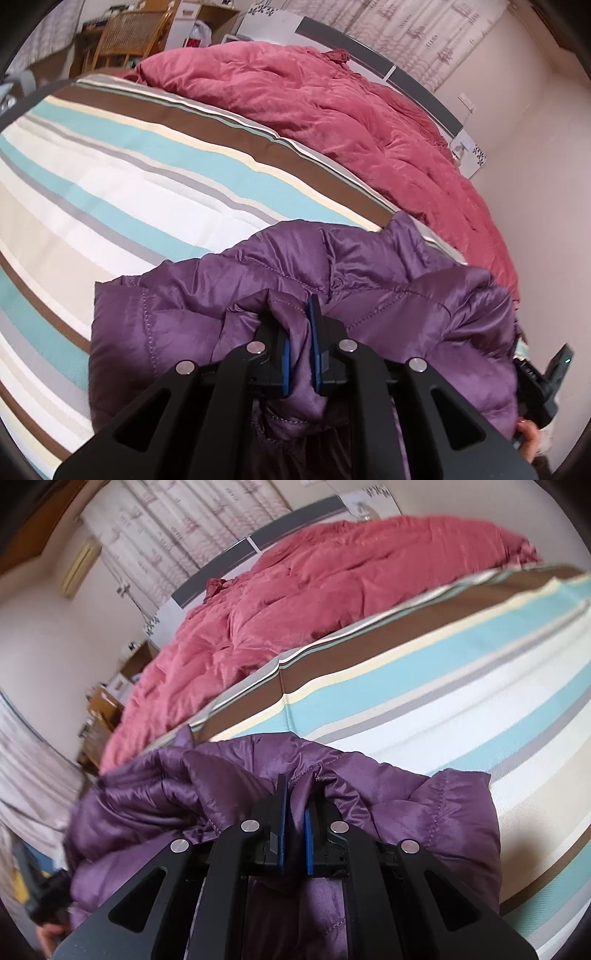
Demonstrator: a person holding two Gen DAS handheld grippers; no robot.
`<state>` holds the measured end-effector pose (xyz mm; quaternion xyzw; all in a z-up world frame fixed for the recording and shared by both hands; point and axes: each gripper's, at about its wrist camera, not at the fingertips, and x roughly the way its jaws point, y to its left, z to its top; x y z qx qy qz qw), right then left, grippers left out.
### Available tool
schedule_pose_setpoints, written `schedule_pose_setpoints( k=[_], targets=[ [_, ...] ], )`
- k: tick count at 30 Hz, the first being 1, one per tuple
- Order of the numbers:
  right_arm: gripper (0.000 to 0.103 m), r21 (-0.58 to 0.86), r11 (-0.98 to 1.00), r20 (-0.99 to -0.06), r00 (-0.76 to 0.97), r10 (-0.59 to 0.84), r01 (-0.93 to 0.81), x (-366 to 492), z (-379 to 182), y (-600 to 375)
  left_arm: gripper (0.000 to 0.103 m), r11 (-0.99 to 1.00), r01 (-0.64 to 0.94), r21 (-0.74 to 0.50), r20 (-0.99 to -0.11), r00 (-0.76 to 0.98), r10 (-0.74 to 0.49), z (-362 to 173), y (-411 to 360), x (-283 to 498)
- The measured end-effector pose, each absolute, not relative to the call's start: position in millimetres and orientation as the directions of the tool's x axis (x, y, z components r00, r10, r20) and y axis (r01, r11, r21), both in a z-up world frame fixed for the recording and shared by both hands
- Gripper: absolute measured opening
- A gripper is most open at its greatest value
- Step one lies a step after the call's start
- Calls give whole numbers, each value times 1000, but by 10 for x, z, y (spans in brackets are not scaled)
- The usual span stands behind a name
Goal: Fold large clothes
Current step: 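Lay the held hem over the jacket body toward the collar with both grippers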
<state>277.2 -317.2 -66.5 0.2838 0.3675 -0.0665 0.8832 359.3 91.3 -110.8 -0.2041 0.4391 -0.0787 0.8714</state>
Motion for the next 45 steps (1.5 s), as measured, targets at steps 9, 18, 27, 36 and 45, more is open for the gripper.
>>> schedule_pose_setpoints(
  k=[9, 18, 27, 36, 45],
  targets=[
    [8, 465, 825, -698, 706, 118, 321, 2793, -625, -3254, 25, 897, -15, -442, -706, 623, -337, -1053, 950, 3519],
    [64, 485, 843, -610, 780, 136, 232, 2560, -128, -3233, 83, 909, -39, -415, -592, 770, -237, -622, 1168, 3133],
    [69, 348, 918, -639, 765, 84, 189, 2156, 0, -3105, 89, 969, -18, -244, -646, 749, -149, -642, 1171, 2790],
    [76, 381, 863, -744, 665, 71, 333, 1970, -519, -3492, 89, 970, -36, -241, -756, 633, -165, -1124, 1256, 2723],
    [40, 492, 831, -708, 675, 207, 260, 1910, -743, -3419, 45, 961, 77, -267, -760, 596, -259, -1182, 1077, 2607]
  ],
)
